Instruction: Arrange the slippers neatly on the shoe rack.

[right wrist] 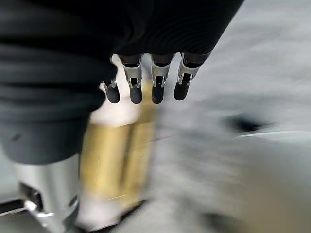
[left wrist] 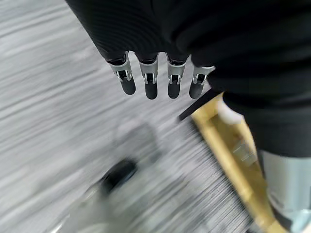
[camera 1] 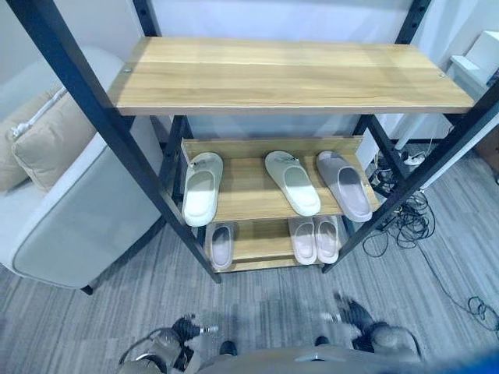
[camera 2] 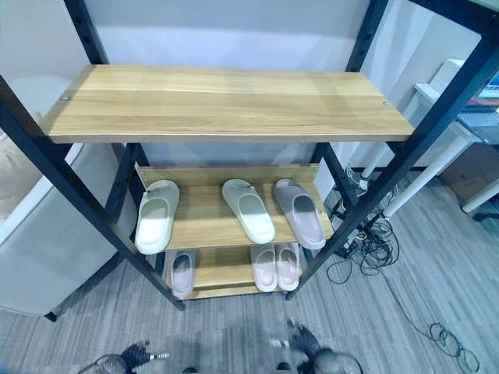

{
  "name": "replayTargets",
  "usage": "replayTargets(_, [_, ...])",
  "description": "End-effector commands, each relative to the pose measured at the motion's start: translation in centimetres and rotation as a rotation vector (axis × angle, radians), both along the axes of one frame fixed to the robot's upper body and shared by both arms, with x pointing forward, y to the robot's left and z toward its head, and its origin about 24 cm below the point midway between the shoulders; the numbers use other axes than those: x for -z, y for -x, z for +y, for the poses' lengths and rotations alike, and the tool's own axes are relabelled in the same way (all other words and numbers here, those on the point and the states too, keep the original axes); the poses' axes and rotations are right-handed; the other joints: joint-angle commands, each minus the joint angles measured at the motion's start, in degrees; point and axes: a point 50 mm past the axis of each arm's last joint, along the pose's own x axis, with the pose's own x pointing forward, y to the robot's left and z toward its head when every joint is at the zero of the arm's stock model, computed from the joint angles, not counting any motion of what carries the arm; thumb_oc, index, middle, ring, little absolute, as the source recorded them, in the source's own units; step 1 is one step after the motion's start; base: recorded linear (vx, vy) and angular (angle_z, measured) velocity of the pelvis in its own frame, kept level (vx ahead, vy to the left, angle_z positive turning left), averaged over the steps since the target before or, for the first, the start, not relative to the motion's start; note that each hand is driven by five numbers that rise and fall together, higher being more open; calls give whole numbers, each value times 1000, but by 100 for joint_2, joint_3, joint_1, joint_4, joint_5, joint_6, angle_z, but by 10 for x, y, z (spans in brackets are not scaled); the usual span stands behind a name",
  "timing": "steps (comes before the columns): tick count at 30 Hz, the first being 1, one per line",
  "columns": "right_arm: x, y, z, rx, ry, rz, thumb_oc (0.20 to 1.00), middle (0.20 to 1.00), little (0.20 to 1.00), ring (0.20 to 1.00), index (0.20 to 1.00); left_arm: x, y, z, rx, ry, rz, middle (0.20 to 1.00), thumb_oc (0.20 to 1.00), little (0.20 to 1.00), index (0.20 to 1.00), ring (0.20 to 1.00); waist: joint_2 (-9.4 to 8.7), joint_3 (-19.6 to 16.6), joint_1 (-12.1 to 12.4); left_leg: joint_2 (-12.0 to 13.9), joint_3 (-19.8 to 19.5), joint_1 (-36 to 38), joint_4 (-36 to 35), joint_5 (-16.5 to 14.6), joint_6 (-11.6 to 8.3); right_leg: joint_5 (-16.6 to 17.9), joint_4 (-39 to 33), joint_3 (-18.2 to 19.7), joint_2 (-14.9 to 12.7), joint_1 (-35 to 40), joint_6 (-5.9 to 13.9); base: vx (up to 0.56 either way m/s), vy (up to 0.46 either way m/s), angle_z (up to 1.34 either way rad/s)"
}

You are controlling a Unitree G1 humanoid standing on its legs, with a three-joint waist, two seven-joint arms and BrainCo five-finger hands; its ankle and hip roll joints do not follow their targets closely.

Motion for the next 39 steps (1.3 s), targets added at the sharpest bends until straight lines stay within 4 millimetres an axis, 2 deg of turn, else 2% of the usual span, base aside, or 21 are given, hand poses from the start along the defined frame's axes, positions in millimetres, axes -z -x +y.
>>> replayTargets(1, [-29,-26,-21,-120,192,-216,1000,1000,1000,1000,1000,7,8,-19,34,15,14,1000,1000,1000,1000,1000,136,-58,88,394,-164,-391,52,-17,-204,-240,17,87,304,-34,159,-7,133,13])
replayTargets(2, [-35,-27,-18,-151,201,-259,1000,1000,1000,1000,1000,7,6,-24,75,10,10,1000,1000,1000,1000,1000,150,-69,57,375,-145,-435,52,-27,-206,-203,-31,55,270,-58,186,-15,122,10])
replayTargets(3, [-54,-29,-7,-245,228,-387,1000,1000,1000,1000,1000,7,-1,-36,143,14,-14,1000,1000,1000,1000,1000,187,-50,-3,316,-138,-546,52,-41,-204,-151,-119,-15,198,-99,234,-39,151,18])
replayTargets(4, [-71,-33,1,-293,246,-496,1000,1000,1000,1000,1000,6,-7,-41,138,19,-41,1000,1000,1000,1000,1000,215,-3,-27,261,-149,-617,52,-40,-191,-79,-165,-61,147,-139,271,-34,124,14])
replayTargets(5, [-71,-33,0,-293,247,-496,1000,1000,1000,1000,1000,6,-7,-41,138,20,-41,1000,1000,1000,1000,1000,216,-6,-27,260,-150,-619,52,-40,-190,-79,-166,-62,146,-140,272,-26,81,20])
replayTargets(6, [-85,-37,3,-338,296,-586,1000,1000,1000,1000,1000,6,-8,-44,137,23,-48,1000,1000,1000,1000,1000,219,14,-14,229,-155,-655,52,-47,-178,-52,-203,-87,119,-148,287,1,33,4])
replayTargets(9, [-121,-40,6,-455,434,-811,1000,1000,1000,1000,1000,9,3,-42,144,5,-18,1000,1000,1000,1000,1000,194,18,42,206,-171,-701,52,-59,-182,-29,-204,-157,85,-152,318,16,22,1])
replayTargets(12, [-145,-44,7,-479,517,-951,1000,1000,1000,1000,1000,12,15,-40,144,0,28,1000,1000,1000,1000,1000,175,-2,81,205,-181,-730,52,-67,-186,-4,-209,-198,72,-155,337,28,10,10])
replayTargets(15, [-173,-51,1,-423,601,-1103,1000,1000,1000,1000,1000,14,25,-37,125,-8,51,1000,1000,1000,1000,1000,146,-35,142,218,-203,-765,52,-64,-195,19,-252,-233,70,-140,344,29,-10,11])
replayTargets(18, [-181,-60,-4,-346,628,-1145,1000,1000,1000,1000,1000,15,27,-39,122,-3,54,1000,1000,1000,1000,1000,130,-70,195,229,-219,-792,52,-53,-213,37,-305,-274,77,-127,342,44,-32,7])
replayTargets(23, [-167,-104,-24,-92,610,-1026,1000,1000,1000,1000,1000,15,22,-46,134,12,31,1000,1000,1000,1000,1000,143,-76,358,249,-256,-969,52,0,-241,49,-336,-310,71,-284,325,39,-37,1])
replayTargets(25, [-170,-118,-32,15,614,-1017,1000,1000,1000,1000,1000,14,19,-48,131,15,15,1000,1000,1000,1000,1000,164,-69,439,245,-284,-1113,52,37,-242,66,-336,-309,62,-399,328,-10,-28,7])
replayTargets(27, [-176,-136,-43,175,542,-991,1000,1000,1000,1000,1000,12,12,-48,138,2,-13,1000,1000,1000,1000,1000,234,-17,587,206,-390,-1392,52,126,-252,104,-336,-353,42,-587,319,-9,-10,5])
replayTargets(30, [-179,-143,-53,286,480,-978,1000,1000,1000,1000,1000,12,14,-44,84,2,-13,1000,1000,1000,1000,1000,277,-23,701,157,-496,-1554,52,170,-271,117,-336,-446,21,-648,317,21,-4,38])
replayTargets(33, [-176,-149,-59,395,381,-934,1000,1000,1000,1000,1000,12,13,-47,104,0,-14,1000,1000,1000,1000,1000,317,-9,791,117,-585,-1697,52,206,-286,127,-336,-517,3,-728,316,16,0,9])
replayTargets(39, [-173,-146,-56,426,284,-911,1000,1000,1000,1000,1000,11,9,-49,116,2,-21,1000,1000,1000,1000,1000,349,31,859,93,-703,-1812,52,239,-308,100,-336,-665,-6,-757,314,14,6,12])
